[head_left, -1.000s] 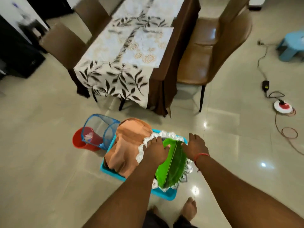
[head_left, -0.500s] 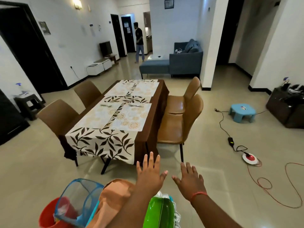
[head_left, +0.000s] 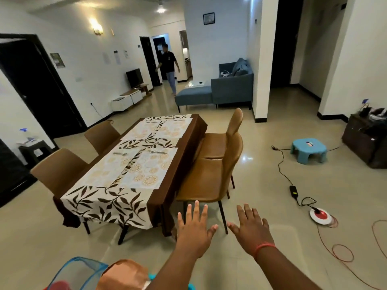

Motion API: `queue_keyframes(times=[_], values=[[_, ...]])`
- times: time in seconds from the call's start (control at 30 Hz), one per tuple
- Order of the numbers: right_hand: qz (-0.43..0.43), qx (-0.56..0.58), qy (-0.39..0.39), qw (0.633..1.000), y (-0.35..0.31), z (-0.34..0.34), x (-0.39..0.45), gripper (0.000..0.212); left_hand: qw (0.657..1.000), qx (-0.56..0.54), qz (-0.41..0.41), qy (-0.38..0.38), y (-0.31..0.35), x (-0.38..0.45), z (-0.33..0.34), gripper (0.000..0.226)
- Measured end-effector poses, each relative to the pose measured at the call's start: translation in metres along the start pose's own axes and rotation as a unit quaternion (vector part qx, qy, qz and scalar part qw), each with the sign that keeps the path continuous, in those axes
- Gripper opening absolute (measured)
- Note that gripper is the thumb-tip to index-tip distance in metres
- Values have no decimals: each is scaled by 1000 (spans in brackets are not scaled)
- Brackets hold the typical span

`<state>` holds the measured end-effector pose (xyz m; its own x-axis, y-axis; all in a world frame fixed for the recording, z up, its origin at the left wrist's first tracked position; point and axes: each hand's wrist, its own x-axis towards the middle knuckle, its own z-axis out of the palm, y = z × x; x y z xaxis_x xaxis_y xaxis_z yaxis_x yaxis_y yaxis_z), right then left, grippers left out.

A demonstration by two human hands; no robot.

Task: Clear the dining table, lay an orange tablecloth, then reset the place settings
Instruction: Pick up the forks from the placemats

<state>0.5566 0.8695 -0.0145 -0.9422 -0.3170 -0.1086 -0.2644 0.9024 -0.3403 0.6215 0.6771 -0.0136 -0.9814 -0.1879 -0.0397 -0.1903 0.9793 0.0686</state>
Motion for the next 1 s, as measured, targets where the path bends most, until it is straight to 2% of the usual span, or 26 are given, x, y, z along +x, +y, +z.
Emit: queue_keyframes(times=[0.2, 0.47, 0.57, 0.63, 0.8, 1.0], values=[[32, -8, -21, 999, 103, -50, 47, 77, 999, -24, 10, -22, 97, 68, 3, 77], [19, -7, -47, 999, 149, -63, 124, 78, 999, -26, -6, -39, 133, 144, 10, 80], [9, -15, -61, 998, 152, -59, 162, 79, 999, -32, -10, -36, 130, 182, 16, 96], [-3, -26, -59, 998, 148, -62, 198, 80, 998, -41, -22, -33, 122, 216, 17, 98], [-51, -46, -49, 996, 111, -72, 296, 78, 997, -39, -53, -39, 90, 299, 13, 85], [-131, -41, -50, 989, 37, -80, 416, 73, 995, -26, -86, -38, 17, 383, -4, 80]])
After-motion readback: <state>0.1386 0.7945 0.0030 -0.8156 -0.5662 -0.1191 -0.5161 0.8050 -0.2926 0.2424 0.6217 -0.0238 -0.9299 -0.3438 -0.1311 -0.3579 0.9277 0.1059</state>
